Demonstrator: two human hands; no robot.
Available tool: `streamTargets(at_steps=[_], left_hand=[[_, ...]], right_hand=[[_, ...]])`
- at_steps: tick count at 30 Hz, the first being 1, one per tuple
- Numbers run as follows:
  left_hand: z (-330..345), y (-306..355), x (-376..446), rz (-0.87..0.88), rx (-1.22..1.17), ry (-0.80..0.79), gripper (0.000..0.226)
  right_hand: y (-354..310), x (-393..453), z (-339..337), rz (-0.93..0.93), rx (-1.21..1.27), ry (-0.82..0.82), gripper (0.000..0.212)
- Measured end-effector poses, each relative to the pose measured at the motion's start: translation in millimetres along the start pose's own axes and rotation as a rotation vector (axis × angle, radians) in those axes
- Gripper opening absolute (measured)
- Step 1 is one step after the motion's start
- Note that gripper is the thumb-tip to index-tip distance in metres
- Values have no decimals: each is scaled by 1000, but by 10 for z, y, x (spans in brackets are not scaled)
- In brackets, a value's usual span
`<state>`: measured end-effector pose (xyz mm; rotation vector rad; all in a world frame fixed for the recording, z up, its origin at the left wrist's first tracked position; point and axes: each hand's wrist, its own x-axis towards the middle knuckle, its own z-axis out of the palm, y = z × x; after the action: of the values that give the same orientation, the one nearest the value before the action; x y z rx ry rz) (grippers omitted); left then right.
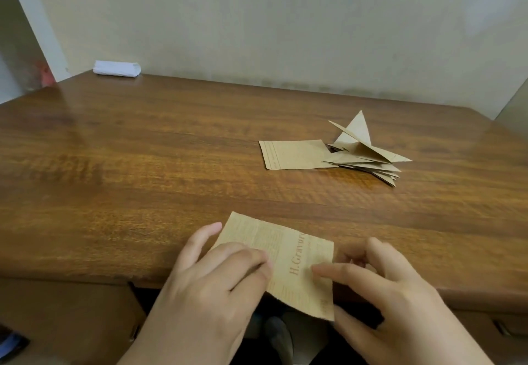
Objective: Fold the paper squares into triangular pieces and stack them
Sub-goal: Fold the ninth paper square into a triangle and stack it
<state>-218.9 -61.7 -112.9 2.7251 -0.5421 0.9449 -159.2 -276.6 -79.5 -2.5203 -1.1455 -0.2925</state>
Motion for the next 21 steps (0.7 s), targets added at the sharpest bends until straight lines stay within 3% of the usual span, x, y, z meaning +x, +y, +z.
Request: streamTargets(at_steps=[5, 8, 12, 14, 16, 21], left_hand=[[-61, -221, -23, -67, -336, -11, 30], [-81, -263, 42, -176, -324, -39, 34], [-108, -221, 74, -358, -157, 93, 47], [-132, -109, 46, -341, -198, 180, 39], [-88, 21, 22, -247, -213, 162, 35], [96, 36, -47, -173, -155, -10, 32]], right_hand=[[114, 48, 3, -139, 148, 84, 27], [84, 74, 29, -251, 212, 92, 18], [-15, 98, -22, -284, -150, 222, 24], [-44, 122, 19, -251, -316, 235, 21], [-74, 163, 98, -251, -350, 197, 21], [-17, 218, 122, -228, -71, 81, 15]])
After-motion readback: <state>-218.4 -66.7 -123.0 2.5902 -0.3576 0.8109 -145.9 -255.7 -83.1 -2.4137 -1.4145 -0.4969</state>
